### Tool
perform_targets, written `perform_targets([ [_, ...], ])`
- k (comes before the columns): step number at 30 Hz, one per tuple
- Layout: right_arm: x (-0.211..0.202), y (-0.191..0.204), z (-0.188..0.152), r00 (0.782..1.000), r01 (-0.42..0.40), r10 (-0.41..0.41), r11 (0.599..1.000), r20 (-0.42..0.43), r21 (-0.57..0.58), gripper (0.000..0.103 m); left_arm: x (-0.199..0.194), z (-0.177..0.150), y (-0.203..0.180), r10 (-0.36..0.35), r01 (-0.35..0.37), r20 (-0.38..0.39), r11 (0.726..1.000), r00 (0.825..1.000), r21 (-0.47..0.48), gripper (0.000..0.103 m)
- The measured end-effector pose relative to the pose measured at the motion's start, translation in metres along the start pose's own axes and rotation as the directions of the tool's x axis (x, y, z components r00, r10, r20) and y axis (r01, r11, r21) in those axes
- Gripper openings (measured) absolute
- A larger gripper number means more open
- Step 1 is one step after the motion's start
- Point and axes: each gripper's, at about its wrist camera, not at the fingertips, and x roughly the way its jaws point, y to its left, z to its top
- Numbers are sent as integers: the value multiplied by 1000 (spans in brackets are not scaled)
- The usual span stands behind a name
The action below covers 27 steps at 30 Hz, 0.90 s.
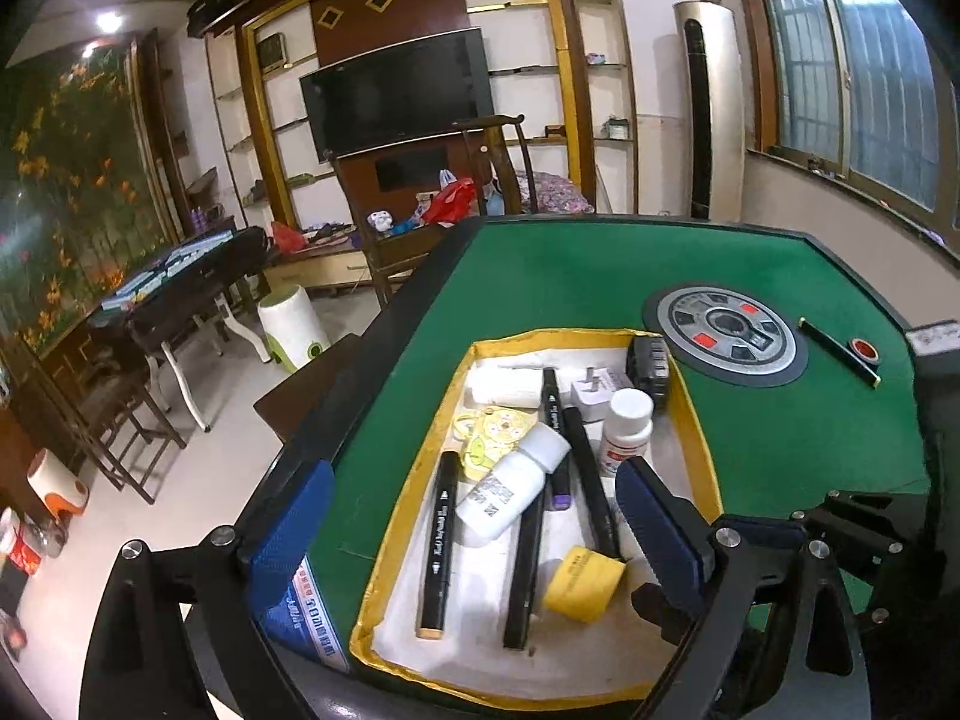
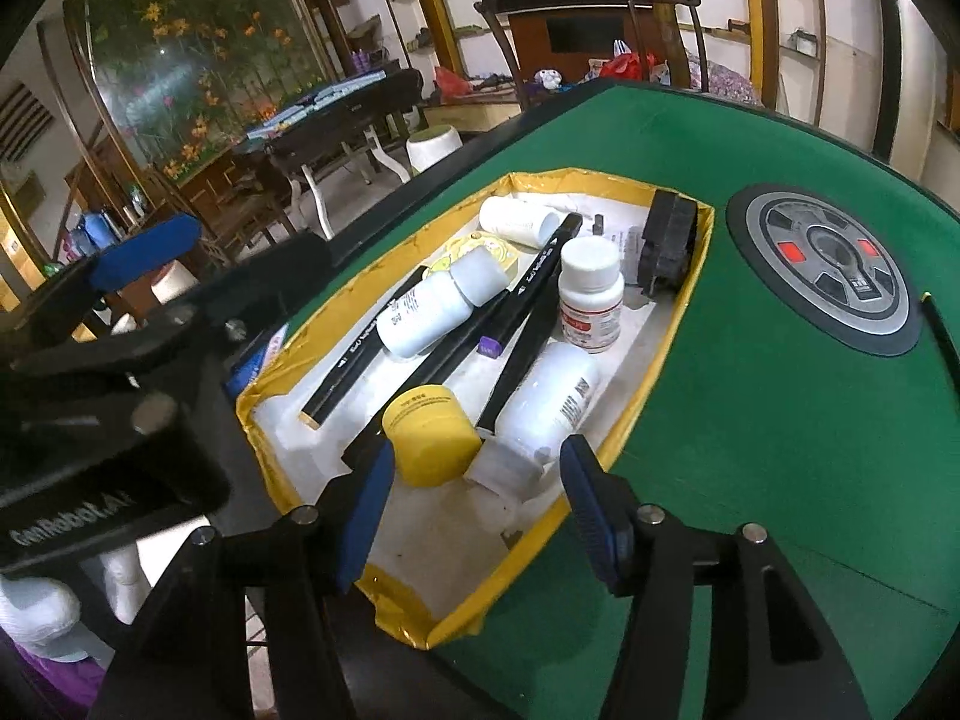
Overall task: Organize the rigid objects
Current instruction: 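Move both open tools back toward the tape roll and black marker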
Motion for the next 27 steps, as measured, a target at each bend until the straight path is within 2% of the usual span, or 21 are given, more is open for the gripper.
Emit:
perform_targets([
  [4, -10, -9, -5, 1000, 19, -19, 1000, 18, 11, 64, -3, 2, -14, -5, 5, -4, 1000, 1000, 24, 97],
  [12, -27, -79, -27, 999, 32, -36, 985, 23, 169, 64, -7, 3, -53, -45, 46, -11, 994, 999, 100, 97],
  [16, -39, -124, -43, 998, 45, -57, 960, 36, 276, 64, -8, 3, -75, -67, 69, -18, 986, 998, 152, 97],
  [21, -61, -159, -59, 993, 70, -99, 937, 66, 343, 64, -8, 3, -93, -103, 108, -33, 978, 994, 179, 97],
  [24, -78, -182, -69, 988, 94, -135, 917, 80, 387, 64, -8, 2, -106, -151, 159, -60, 971, 987, 180, 97],
  [27, -90, -213, -81, 981, 114, -172, 880, 85, 461, 64, -5, 0, -121, -181, 194, -83, 962, 980, 192, 97],
])
